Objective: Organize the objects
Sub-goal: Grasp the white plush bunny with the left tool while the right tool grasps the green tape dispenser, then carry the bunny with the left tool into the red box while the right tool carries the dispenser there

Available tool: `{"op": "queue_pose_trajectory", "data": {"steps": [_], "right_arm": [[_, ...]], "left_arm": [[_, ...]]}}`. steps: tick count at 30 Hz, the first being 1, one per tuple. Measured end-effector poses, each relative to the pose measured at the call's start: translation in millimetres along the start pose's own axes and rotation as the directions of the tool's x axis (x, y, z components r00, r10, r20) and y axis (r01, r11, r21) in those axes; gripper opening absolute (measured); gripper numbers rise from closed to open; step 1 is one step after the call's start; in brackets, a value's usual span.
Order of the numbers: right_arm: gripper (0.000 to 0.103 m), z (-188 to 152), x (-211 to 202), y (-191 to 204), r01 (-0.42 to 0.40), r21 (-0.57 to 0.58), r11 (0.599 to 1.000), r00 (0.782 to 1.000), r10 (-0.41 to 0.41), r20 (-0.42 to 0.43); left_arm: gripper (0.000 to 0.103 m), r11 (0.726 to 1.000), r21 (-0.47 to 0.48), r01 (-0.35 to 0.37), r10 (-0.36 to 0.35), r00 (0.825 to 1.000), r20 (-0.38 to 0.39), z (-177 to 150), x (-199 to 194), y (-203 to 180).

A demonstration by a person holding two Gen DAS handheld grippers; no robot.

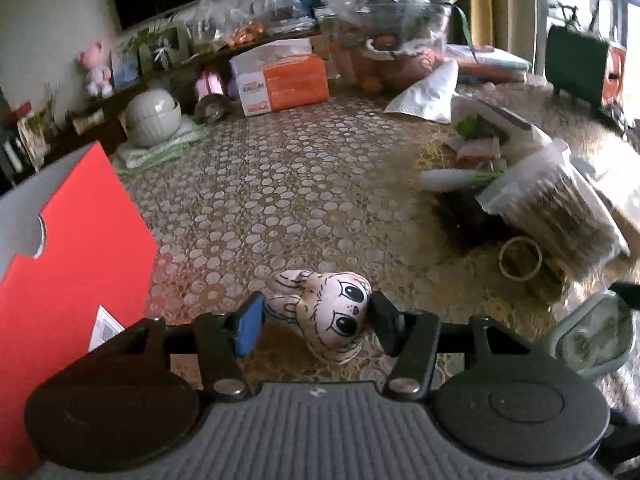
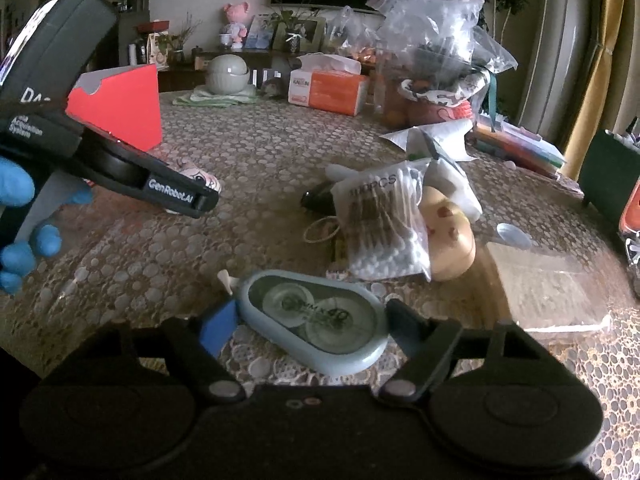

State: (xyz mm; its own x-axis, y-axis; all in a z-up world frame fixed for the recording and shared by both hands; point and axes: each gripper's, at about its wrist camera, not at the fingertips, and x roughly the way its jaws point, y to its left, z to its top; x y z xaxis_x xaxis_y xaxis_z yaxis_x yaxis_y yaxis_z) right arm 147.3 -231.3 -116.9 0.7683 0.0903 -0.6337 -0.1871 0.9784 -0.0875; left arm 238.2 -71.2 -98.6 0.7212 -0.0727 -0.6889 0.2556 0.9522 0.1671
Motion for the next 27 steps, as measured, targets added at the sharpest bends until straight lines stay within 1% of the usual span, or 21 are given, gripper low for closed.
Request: {"op": "queue_pose_trajectory", "data": {"steps": [3, 7, 11, 15, 19, 22, 27], "right_arm": [[0.08, -1, -4, -1, 0.003, 0.018, 1.0, 1.0, -0.003, -0.004], [0.08, -1, -13, -1, 0.007, 0.028, 1.0, 1.0, -0.007, 0.002], [0.08, 0, -25, 1, 0.013, 0.02, 1.0, 1.0, -0.014, 0.016], [0.08, 4, -41, 5, 0.015, 0.012, 1.0, 0.999, -0.016, 0.035], [0.08, 13, -56, 9, 0.014, 0.005, 1.0, 0.999, -0.014, 0.051], [0.08, 22, -67, 15, 0.02, -0.021, 1.0, 0.998, -0.018, 0.063], [0.08, 40, -83, 32, 0.011, -0.066, 0.998, 0.995, -0.004, 0.097]], "left_arm": [[0.052, 1.0, 0.01, 0.007, -0.007, 1.0, 0.008, -2, -5, -1], [0.052, 0.999, -0.027, 0.022, -0.021, 1.0, 0.005, -3, -15, 5], [0.052, 0.999, -0.033, 0.028, -0.027, 0.999, 0.021, -6, -33, 8], [0.052, 0.998, -0.046, 0.049, -0.048, 0.998, 0.038, -9, -55, 12], [0.052, 0.996, -0.05, 0.067, -0.064, 0.996, 0.069, -12, -81, 18], [0.052, 0.997, -0.05, 0.067, -0.062, 0.994, 0.093, -15, -100, 26], [0.052, 0.994, -0.083, 0.072, -0.063, 0.992, 0.107, -20, -126, 45]]}}
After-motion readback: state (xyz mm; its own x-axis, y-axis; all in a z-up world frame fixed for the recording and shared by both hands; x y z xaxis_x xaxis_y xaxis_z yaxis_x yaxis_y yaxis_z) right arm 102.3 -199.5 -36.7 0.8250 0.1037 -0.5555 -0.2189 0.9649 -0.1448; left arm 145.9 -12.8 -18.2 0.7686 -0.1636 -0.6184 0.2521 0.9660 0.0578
